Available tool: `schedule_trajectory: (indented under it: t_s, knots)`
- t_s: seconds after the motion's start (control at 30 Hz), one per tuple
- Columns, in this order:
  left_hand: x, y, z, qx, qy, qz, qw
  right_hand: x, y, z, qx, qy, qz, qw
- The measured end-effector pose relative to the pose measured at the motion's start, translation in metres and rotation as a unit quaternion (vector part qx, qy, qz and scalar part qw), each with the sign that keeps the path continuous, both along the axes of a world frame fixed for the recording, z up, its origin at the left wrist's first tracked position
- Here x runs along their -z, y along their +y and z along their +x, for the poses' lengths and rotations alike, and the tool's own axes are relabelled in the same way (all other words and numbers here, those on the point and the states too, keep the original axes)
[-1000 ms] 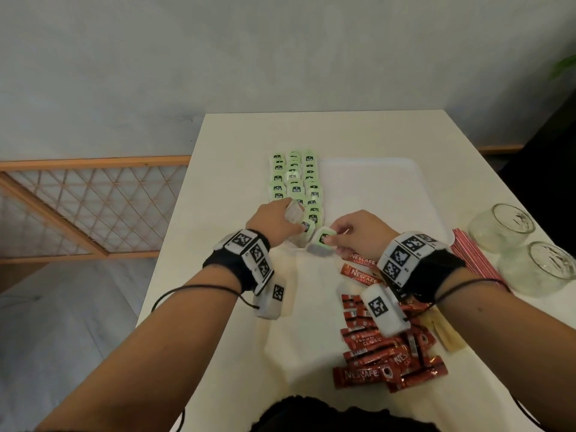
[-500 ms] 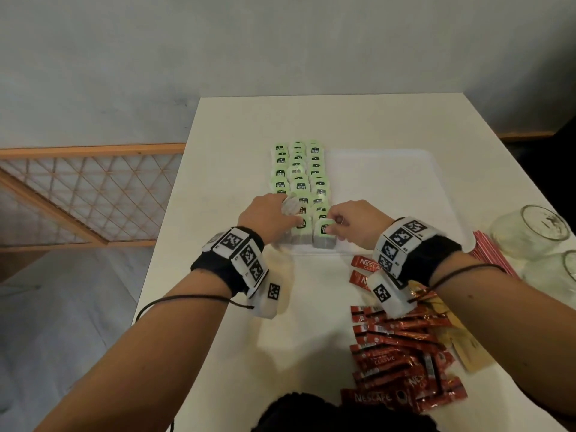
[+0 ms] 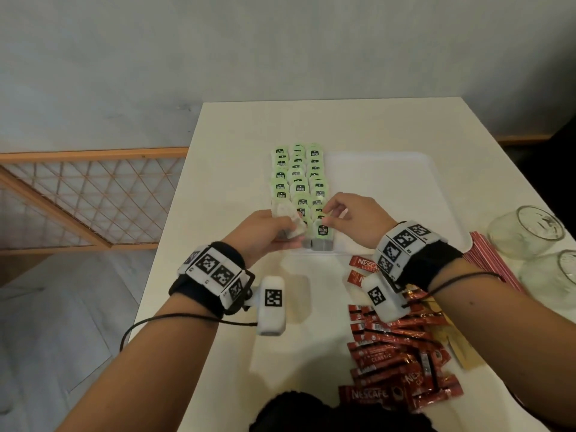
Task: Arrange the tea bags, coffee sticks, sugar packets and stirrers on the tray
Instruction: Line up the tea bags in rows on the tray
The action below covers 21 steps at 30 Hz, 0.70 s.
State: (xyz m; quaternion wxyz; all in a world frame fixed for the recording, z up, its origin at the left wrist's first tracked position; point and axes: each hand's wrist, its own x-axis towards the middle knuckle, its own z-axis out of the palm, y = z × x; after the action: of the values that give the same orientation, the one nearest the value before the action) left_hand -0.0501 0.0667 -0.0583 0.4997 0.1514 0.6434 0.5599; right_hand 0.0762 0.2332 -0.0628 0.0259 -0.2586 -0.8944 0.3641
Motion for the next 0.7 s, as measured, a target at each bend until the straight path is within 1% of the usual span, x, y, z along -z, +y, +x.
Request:
schedule_trajectory:
  t_s: [0.07, 0.17, 0.27, 0.33, 0.4, 0.47, 0.5, 0.53, 0.6, 0.67, 0.7]
  knots:
    - [0.002, -0.002, 0.009, 0.01, 0.008, 0.002, 1.0, -0.006, -0.006, 0.004, 0.021, 0.035, -0.054, 0.998]
    - [0.002, -0.004, 0.024, 0.039, 0.041, -0.004, 0.998, -0.011, -0.018, 0.008, 0.021, 0.051, -0.111, 0.992]
    - [-0.004, -0.007, 0.036, 0.056, 0.045, 0.005, 0.997, -0.009, -0.025, 0.013, 0.018, 0.063, -0.101, 0.993]
    - [-0.006, -0.009, 0.041, 0.05, 0.073, -0.005, 0.996, -0.01, -0.028, 0.019, 0.026, 0.068, -0.089, 0.993]
    - [-0.007, -0.011, 0.045, 0.0, 0.158, -0.045, 0.986, -0.013, -0.031, 0.025, 0.051, 0.081, -0.094, 0.991]
    - [-0.004, -0.011, 0.046, -0.066, 0.263, -0.084, 0.959, -0.014, -0.033, 0.03, 0.087, 0.091, -0.087, 0.988]
    - [-0.004, -0.011, 0.048, -0.083, 0.309, -0.092, 0.943, -0.013, -0.033, 0.031, 0.103, 0.091, -0.079, 0.987]
    - [-0.004, -0.011, 0.051, -0.084, 0.345, -0.09, 0.93, -0.012, -0.034, 0.032, 0.114, 0.088, -0.072, 0.987]
    - [-0.004, -0.011, 0.06, -0.062, 0.388, -0.077, 0.917, -0.012, -0.038, 0.033, 0.117, 0.08, -0.066, 0.988]
    - [-0.005, -0.01, 0.071, -0.037, 0.412, -0.064, 0.908, -0.014, -0.044, 0.033, 0.105, 0.076, -0.06, 0.99]
    - [-0.005, -0.008, 0.075, -0.033, 0.413, -0.055, 0.909, -0.015, -0.047, 0.032, 0.1, 0.076, -0.054, 0.991]
